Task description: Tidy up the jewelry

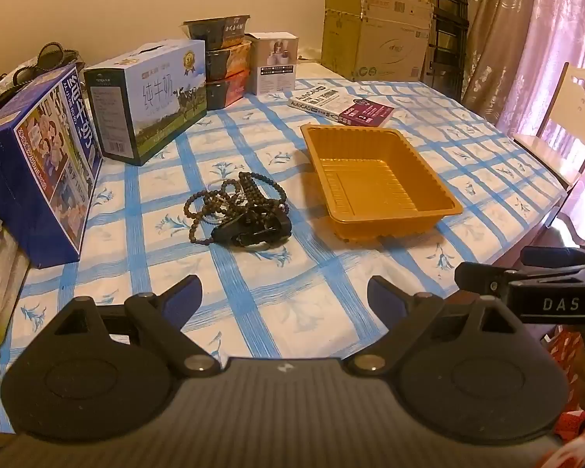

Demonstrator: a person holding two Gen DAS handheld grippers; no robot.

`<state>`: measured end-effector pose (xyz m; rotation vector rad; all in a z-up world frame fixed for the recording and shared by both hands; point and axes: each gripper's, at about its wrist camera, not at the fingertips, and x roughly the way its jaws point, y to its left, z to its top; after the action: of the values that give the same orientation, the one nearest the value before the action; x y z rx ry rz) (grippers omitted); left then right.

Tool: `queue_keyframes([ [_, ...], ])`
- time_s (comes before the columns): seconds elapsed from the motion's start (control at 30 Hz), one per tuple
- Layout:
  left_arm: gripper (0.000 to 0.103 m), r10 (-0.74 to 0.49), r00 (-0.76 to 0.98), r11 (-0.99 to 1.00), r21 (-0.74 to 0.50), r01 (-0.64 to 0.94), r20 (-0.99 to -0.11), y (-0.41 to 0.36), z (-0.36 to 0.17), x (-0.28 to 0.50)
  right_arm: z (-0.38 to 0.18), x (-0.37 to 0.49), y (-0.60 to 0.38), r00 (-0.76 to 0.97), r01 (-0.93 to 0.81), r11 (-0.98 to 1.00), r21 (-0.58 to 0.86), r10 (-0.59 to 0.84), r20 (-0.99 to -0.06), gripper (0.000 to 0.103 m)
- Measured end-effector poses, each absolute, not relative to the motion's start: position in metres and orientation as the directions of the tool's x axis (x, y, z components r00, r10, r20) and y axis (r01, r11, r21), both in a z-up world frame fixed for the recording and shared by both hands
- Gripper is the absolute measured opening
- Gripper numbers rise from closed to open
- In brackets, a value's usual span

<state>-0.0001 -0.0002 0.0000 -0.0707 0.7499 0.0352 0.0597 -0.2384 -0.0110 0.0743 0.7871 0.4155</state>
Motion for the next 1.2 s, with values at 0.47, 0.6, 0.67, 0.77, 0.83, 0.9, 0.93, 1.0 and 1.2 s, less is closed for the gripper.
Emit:
queue_keyframes([
  [0.47, 0.091, 0.003, 0.732, 0.997, -0.055, -0.056, -0.682, -0.0001, 0.0, -0.0001, -0.01, 0.0592, -0.2366, 0.632, -0.337, 0.917, 0.214, 0.388, -0.67, 0.103],
  [0.6, 0.091, 0.004, 0.731, 0.997, -0.055, -0.057, -0.682, -0.0002, 0.0, -0.0001, -0.0097, 0.0593, -0.2365, 0.633, -0.337, 0.917, 0.214, 0.388, -0.67, 0.103],
  [0.67, 0.091, 0.004, 0.732, 0.997, -0.055, -0.057, -0.682, -0.0001, 0.0, -0.0002, -0.0096, 0.0592, -0.2364, 0.633, -0.337, 0.917, 0.214, 0.389, -0.67, 0.103],
  [0.77, 0.091, 0.003, 0.733, 0.997, -0.055, -0.056, -0.68, -0.0001, 0.0, -0.0002, -0.0106, 0.0591, -0.2371, 0.632, -0.338, 0.916, 0.215, 0.39, -0.67, 0.103],
  [0.83, 0.091, 0.003, 0.734, 0.997, -0.056, -0.056, -0.679, -0.0002, -0.0001, -0.0001, -0.0112, 0.0592, -0.2374, 0.632, -0.337, 0.917, 0.214, 0.389, -0.67, 0.103],
  [0.9, 0.091, 0.002, 0.734, 0.997, -0.056, -0.055, -0.679, -0.0003, -0.0002, 0.0, -0.0118, 0.0591, -0.2379, 0.632, -0.338, 0.916, 0.215, 0.39, -0.669, 0.103],
  [0.93, 0.091, 0.003, 0.734, 0.997, -0.056, -0.056, -0.679, -0.0002, 0.0, -0.0002, -0.0114, 0.0592, -0.2377, 0.632, -0.339, 0.916, 0.215, 0.391, -0.669, 0.103],
  [1.0, 0.091, 0.003, 0.735, 0.997, -0.056, -0.056, -0.678, -0.0002, 0.0, -0.0003, -0.0095, 0.0597, -0.2352, 0.632, -0.34, 0.915, 0.215, 0.392, -0.668, 0.103],
  [1.2, 0.091, 0.004, 0.735, 0.997, -0.056, -0.057, -0.678, -0.0002, -0.0001, -0.0001, -0.01, 0.0593, -0.2327, 0.632, -0.341, 0.915, 0.215, 0.392, -0.669, 0.103],
])
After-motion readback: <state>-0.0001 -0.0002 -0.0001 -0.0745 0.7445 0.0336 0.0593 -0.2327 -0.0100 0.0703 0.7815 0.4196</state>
